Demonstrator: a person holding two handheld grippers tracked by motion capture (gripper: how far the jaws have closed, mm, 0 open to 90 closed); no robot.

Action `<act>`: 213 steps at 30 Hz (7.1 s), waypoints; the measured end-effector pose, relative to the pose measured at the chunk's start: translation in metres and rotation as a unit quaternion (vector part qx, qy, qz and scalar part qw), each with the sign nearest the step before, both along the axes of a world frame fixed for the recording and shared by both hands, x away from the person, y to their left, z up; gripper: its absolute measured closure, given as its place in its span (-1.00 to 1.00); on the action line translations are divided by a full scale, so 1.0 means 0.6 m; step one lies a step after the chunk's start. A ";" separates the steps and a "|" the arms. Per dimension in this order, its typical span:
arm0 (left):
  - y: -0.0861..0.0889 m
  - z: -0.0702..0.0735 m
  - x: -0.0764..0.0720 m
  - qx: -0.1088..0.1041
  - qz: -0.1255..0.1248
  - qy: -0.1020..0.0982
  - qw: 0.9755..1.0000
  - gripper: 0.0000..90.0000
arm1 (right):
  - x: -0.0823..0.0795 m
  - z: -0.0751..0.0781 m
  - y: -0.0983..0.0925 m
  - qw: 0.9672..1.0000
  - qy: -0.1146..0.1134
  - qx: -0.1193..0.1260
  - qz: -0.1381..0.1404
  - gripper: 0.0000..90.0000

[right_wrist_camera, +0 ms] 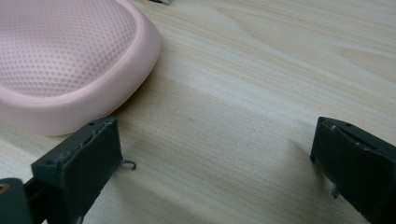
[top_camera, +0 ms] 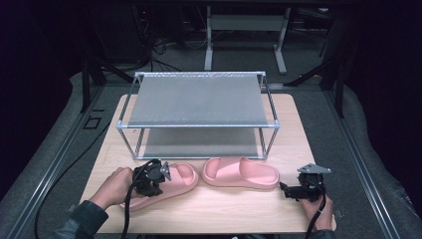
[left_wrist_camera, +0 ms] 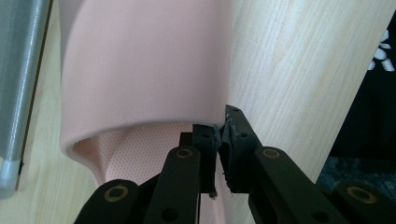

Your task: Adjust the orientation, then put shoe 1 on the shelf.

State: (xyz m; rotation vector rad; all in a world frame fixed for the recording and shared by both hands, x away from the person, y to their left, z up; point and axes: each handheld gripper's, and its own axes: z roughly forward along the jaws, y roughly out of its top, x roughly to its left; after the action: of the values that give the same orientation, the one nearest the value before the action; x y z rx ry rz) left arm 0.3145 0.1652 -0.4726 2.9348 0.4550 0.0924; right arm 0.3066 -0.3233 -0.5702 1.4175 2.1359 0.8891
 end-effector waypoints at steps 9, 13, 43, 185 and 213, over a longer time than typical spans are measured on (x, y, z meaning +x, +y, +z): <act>0.005 0.008 0.011 -0.005 0.039 -0.002 0.999 0.89 | 0.000 0.000 -0.001 1.000 0.001 0.003 0.004 -0.97; 0.007 0.010 0.014 -0.003 0.036 0.000 0.999 0.88 | 0.000 0.000 0.000 1.000 0.000 0.000 0.000 -0.97; 0.035 0.104 0.043 0.021 -0.103 -0.032 0.994 0.88 | 0.000 0.000 -0.001 1.000 0.002 0.003 0.004 -0.97; -0.171 0.273 0.361 -0.094 0.448 -0.065 0.886 0.89 | 0.001 0.000 -0.001 1.000 0.001 0.002 0.007 -0.96; -0.018 0.272 0.241 -0.099 0.329 0.003 0.939 -0.75 | 0.000 0.000 -0.001 1.000 0.003 0.004 0.007 -0.96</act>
State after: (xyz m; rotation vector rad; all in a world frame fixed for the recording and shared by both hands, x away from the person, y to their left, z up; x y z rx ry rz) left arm 0.4589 0.1541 -0.3096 2.4644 1.3403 0.1125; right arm 0.3067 -0.3241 -0.5700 1.4114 2.1524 0.8997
